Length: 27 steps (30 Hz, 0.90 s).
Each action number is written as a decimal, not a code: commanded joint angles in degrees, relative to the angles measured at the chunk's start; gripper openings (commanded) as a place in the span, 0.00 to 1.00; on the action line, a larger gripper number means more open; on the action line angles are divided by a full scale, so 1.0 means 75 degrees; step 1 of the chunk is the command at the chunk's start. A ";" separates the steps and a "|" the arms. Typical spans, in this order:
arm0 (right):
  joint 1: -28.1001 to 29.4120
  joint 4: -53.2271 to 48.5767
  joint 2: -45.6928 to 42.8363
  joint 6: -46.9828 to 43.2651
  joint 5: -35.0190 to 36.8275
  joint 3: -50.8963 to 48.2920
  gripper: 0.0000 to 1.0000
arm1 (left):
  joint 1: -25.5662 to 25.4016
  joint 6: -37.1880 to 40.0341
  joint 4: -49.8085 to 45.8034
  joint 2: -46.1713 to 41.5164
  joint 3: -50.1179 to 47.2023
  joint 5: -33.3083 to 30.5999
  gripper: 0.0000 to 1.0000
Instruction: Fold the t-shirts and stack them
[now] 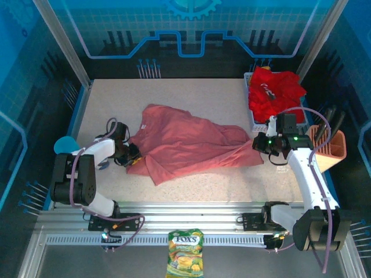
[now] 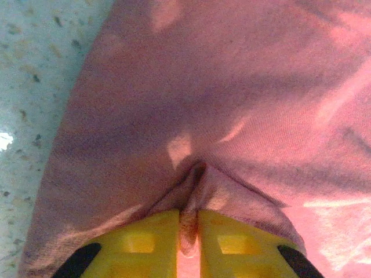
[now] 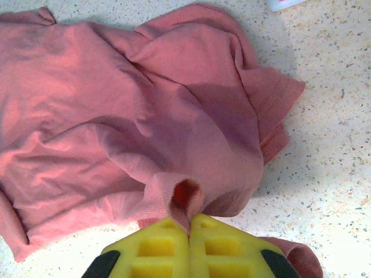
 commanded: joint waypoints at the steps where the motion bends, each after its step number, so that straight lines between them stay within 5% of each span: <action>1: -0.0134 -0.0051 -0.0077 -0.0115 -0.0099 0.0026 0.00 | -0.0045 -0.0040 -0.0208 -0.0022 0.0043 -0.0031 0.09; 14: -0.0140 -0.0472 -0.0314 -0.0127 -0.0180 0.0473 0.00 | -0.0045 0.0161 -0.1770 -0.1590 0.1062 0.0026 0.00; 20: -0.0145 -0.1252 -0.1047 -0.0197 -0.0173 0.1028 0.00 | -0.0021 0.0694 -0.3438 -0.3329 0.2636 -0.0202 0.00; 27: -0.0144 -0.1748 -0.1675 -0.0227 -0.0802 0.2026 0.00 | -0.0010 0.1092 -0.4826 -0.4060 0.5024 -0.0113 0.00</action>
